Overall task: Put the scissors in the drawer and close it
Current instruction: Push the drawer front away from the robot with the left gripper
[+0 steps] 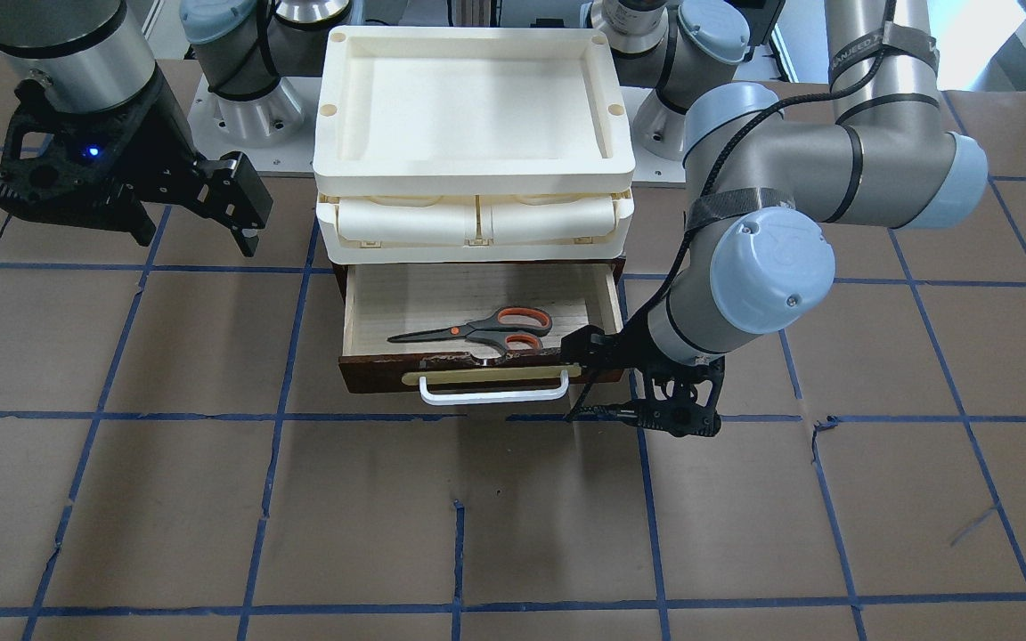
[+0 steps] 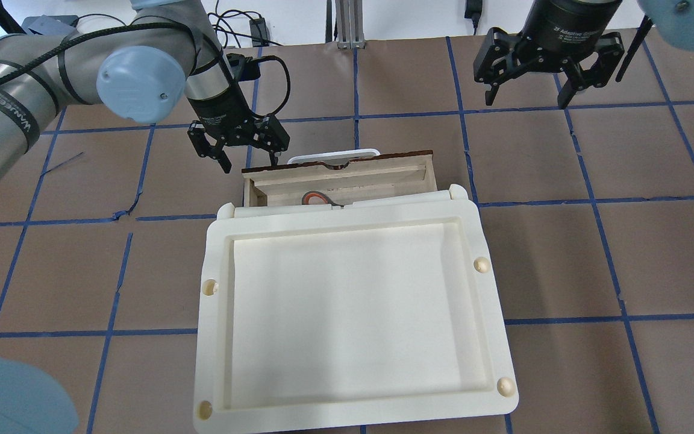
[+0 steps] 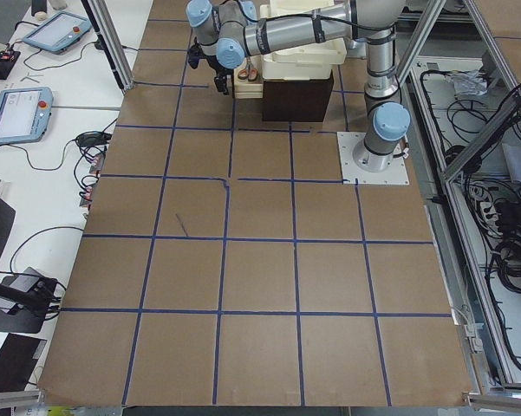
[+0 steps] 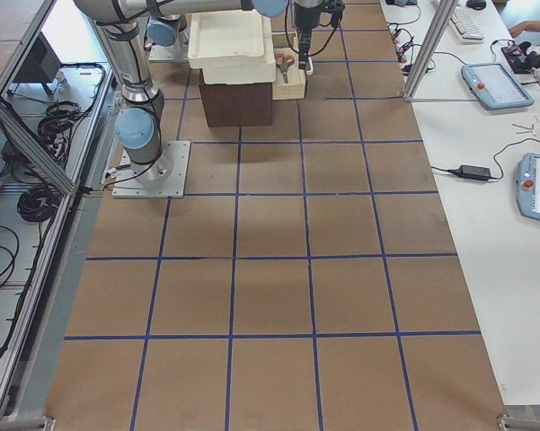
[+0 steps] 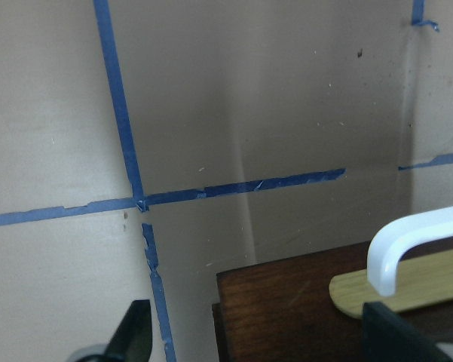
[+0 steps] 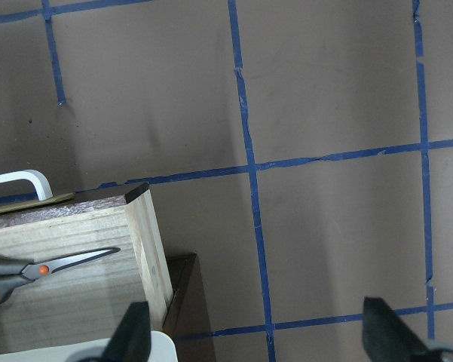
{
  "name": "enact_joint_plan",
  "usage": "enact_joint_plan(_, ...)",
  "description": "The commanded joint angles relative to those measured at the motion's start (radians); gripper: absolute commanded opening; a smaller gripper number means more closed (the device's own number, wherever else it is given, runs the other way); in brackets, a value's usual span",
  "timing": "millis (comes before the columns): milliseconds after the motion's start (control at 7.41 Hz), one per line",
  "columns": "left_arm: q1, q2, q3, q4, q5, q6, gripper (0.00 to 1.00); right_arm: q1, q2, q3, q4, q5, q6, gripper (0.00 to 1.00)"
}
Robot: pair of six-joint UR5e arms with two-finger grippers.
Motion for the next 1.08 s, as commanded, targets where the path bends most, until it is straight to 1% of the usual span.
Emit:
enact_joint_plan(0, 0.000, 0.003, -0.027, -0.014, -0.001, 0.000, 1.00, -0.001, 0.000, 0.002, 0.001, 0.001, 0.000, 1.00)
enact_joint_plan(270, -0.001, 0.009, -0.041, -0.022, -0.001, -0.003, 1.00, -0.001, 0.000, 0.002, 0.002, -0.001, 0.000, 1.00)
enact_joint_plan(945, -0.003, 0.026, -0.045, -0.122, -0.006, -0.009, 1.00, -0.001, 0.000, 0.002, 0.002, -0.001, 0.000, 1.00)
